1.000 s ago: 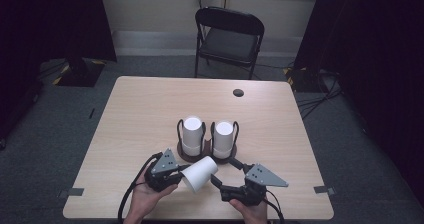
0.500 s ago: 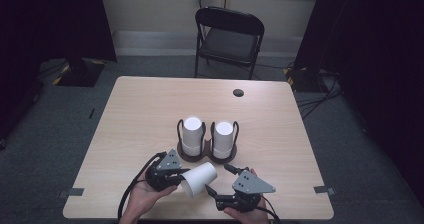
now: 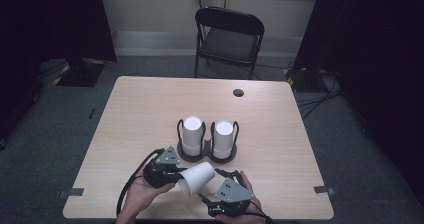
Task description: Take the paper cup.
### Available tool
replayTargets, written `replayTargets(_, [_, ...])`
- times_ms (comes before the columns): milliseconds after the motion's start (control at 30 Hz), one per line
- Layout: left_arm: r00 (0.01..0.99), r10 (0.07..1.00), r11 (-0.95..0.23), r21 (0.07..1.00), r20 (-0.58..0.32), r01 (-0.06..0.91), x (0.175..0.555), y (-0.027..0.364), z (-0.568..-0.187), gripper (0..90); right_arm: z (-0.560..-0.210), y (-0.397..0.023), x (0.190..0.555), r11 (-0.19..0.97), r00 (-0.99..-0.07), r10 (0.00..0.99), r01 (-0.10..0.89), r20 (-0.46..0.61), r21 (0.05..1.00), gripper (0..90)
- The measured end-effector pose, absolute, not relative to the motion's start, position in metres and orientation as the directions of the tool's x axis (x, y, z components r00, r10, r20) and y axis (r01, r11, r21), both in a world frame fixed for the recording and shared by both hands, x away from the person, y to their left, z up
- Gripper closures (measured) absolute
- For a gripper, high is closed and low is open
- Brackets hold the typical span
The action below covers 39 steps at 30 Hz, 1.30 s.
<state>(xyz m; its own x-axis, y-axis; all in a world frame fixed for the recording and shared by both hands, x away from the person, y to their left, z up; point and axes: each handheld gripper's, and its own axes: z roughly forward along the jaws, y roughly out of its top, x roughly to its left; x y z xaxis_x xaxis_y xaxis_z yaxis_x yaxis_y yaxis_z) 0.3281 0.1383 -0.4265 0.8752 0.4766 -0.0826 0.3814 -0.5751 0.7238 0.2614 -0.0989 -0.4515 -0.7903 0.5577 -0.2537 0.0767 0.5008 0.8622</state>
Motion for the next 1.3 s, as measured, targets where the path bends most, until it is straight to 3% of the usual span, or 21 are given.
replayTargets(733, [0.86,0.495,-0.585,0.686,-0.121,0.433,0.334,0.136,-0.427,85.7,-0.455,-0.061,0.255,0.666,-0.759,0.43,-0.098,-0.488,0.739,12.8])
replayTargets(1300, [0.877,0.441,-0.561,0.703,-0.192,0.437,0.332,0.13,-0.425,88.4,-0.453,-0.039,0.256,0.674,-0.746,0.38,-0.181,-0.546,0.716,19.1])
